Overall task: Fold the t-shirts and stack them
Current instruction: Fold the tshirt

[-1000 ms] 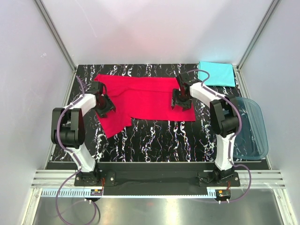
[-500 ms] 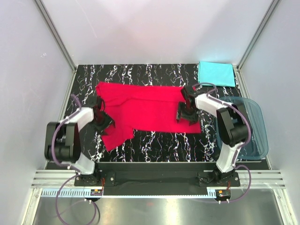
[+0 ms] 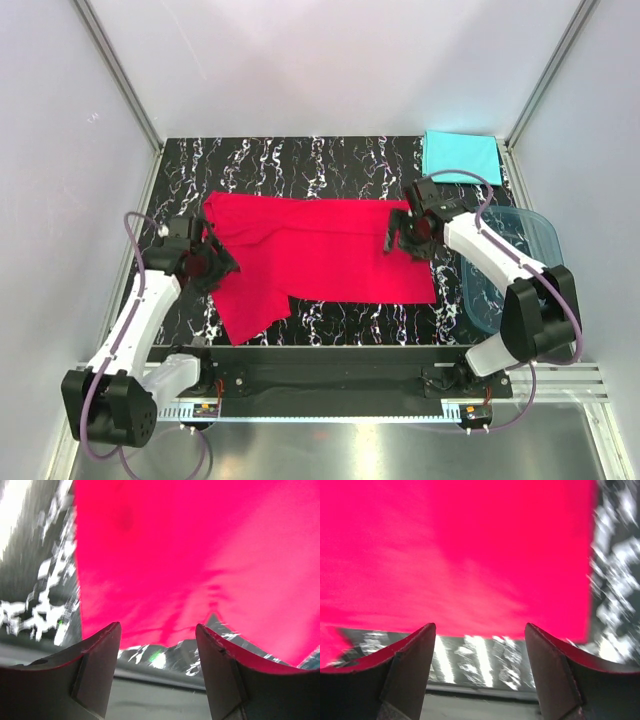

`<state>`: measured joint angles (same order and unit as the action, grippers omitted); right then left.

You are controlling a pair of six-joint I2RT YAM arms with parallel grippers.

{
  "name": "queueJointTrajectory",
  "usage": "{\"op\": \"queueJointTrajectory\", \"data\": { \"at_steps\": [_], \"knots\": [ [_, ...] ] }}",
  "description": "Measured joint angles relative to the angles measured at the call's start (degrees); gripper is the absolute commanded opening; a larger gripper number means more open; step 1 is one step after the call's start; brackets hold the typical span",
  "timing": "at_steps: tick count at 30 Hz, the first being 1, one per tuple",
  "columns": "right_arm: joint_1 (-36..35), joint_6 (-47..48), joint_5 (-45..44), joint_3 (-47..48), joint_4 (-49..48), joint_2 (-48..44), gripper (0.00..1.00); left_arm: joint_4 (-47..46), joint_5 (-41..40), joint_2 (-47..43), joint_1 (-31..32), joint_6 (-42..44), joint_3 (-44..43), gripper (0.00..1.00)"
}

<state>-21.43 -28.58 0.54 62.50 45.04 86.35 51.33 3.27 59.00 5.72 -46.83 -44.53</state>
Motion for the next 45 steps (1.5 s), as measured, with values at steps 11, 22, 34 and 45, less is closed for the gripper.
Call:
{"op": "queueJointTrajectory", "data": {
  "at_steps": [11,22,34,45],
  "knots": [
    [-4.61,-9.81,9.03,13.03,-19.04,14.19,0.70,-19.41,10.23,17.64,-5.53,11.41,-7.10,0.52],
    [0.57,-3.80,0.02,15.52,-13.90,17.49,0.55,-25.24,15.06,26.29,-8.17,14.78,-13.94,0.54],
    [3.15,-0.92,1.53,8.44,-13.92,15.78,0.35,-26.16,15.45,47.56,-14.78,25.11,-32.57,0.44],
    [2.54,-7.26,13.14,8.63,-23.50,17.38,0.53,-24.52,13.16,47.12,-10.91,26.36,-33.59,0.45]
  ]
}}
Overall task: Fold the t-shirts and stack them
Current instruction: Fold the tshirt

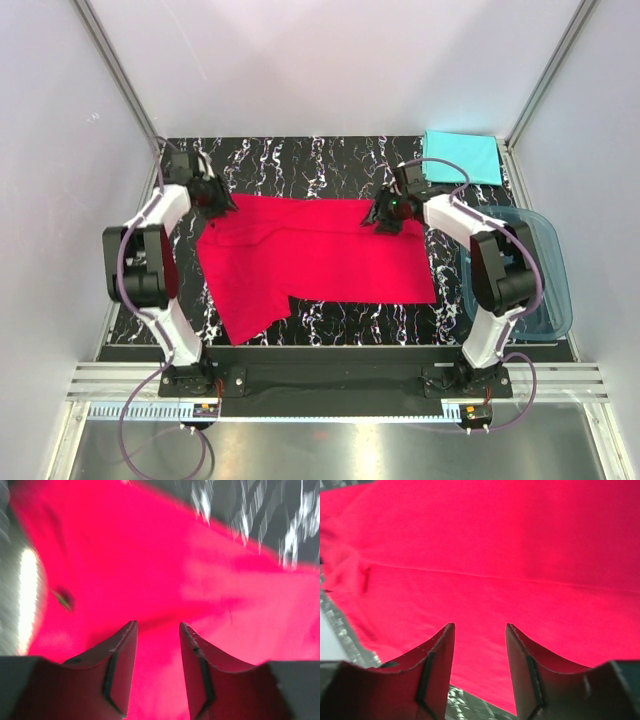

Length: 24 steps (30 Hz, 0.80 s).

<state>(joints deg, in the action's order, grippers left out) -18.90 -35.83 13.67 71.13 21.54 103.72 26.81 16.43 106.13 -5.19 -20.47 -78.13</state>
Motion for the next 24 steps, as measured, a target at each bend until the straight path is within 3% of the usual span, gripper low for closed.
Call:
{"op": "queueJointTrajectory", "data": {
  "at_steps": [7,17,20,24],
  "knots": [
    [-4.72,-4.46,5.09,4.83,-4.42,5.90,0.54,0.66,-5.38,-8.00,13.77,3.15,10.08,0.45],
    [-10.62,-9.14,7.10,7.76,-7.98,9.60,0.61,1.55,-16.76,-2.93,18.32,7.02,9.90,0.42],
    [-12.46,-10.60,7.54,9.55,-8.52,11.39,0.60,2.73,-17.73,0.15,18.73,7.54,6.56,0.38],
    [-14.40,-12.66,8.41,12.79,-9.57,14.14,0.57,3.30,-17.75,1.29,18.86,8.00,5.73,0.18]
  ]
}}
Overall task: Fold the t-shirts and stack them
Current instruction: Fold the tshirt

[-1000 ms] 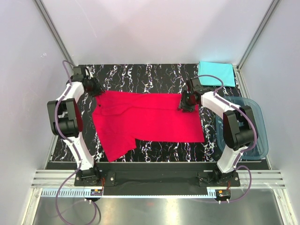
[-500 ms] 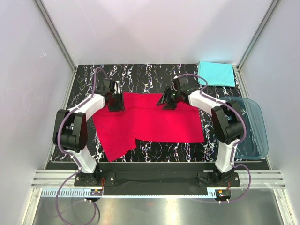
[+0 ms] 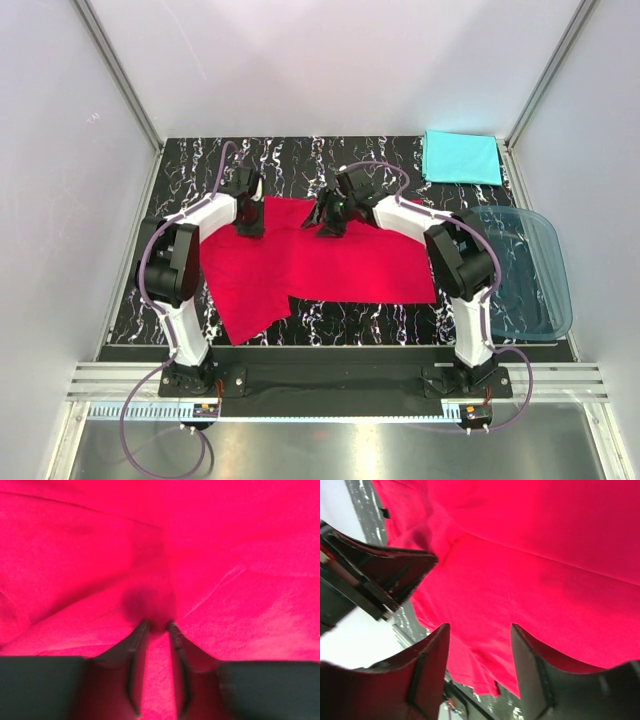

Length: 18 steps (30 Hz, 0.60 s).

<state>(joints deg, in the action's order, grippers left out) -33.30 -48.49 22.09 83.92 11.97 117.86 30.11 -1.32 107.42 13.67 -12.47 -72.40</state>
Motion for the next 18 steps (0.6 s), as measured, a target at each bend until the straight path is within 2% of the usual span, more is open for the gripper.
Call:
{"op": "queueJointTrajectory", "data": {
  "at_steps": [1,2,5,7,9,15,18],
  "knots": [
    [-0.39,-0.50,0.09,0.92,-0.20,0.70,0.56,0.24,-0.02,0.00,0.00,0.22,0.00,0.07],
    [-0.66,-0.96,0.13,1.68,-0.37,1.25,0.56,0.35,-0.09,0.00,0.00,0.35,0.00,0.01],
    [-1.62,-2.86,0.59,4.28,-1.29,3.32,0.50,0.92,-1.03,0.09,0.00,1.31,-0.57,0.00],
    [-2.25,-4.42,1.18,5.60,-2.23,4.61,0.43,1.25,-1.99,0.35,0.00,1.70,-1.68,0.00],
    [-2.89,-6.19,1.64,6.58,-3.61,5.81,0.40,1.51,-2.93,0.48,-0.02,2.03,-3.06,0.00],
    [-4.63,-12.79,2.69,6.82,-10.27,9.07,0.25,2.10,-4.37,2.21,-0.42,3.56,-9.11,0.01],
    [-5.22,-15.02,2.93,7.37,-12.31,11.34,0.24,2.36,-4.81,4.48,-0.92,4.35,-12.57,0.01]
  ]
}}
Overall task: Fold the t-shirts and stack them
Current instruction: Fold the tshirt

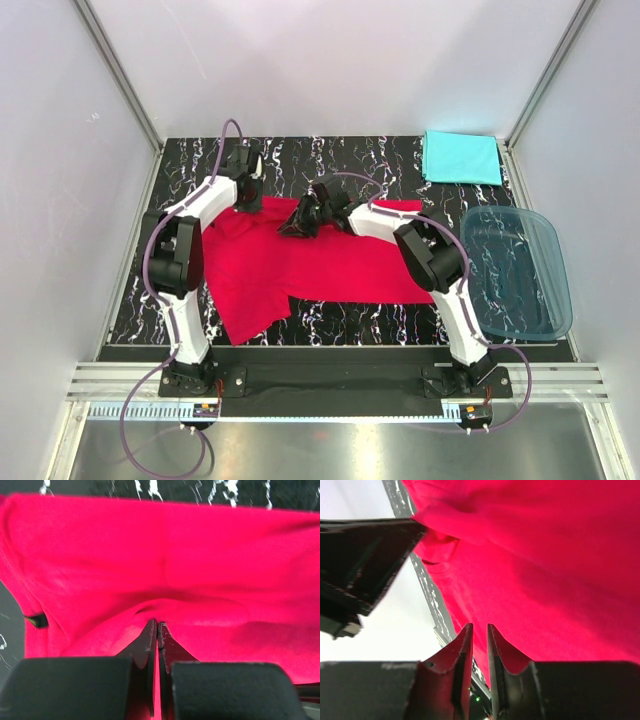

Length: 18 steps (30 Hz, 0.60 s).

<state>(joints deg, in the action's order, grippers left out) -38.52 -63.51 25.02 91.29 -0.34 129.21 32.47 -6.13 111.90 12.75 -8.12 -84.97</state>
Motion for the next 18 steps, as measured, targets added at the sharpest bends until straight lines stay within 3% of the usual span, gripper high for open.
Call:
{"op": "queueJointTrajectory", "data": {
  "at_steps": [10,18],
  "knots": [
    [-1.18,-2.23,-0.35,6.05,-1.68,6.43,0.34,0.61,-0.09,4.02,-2.27,0.85,-0.98,0.06],
    [-1.95,-1.38,-0.55,13.53,-1.95,11.06,0.32,0.85,0.68,4.22,-2.36,0.79,-2.71,0.09]
  ]
}}
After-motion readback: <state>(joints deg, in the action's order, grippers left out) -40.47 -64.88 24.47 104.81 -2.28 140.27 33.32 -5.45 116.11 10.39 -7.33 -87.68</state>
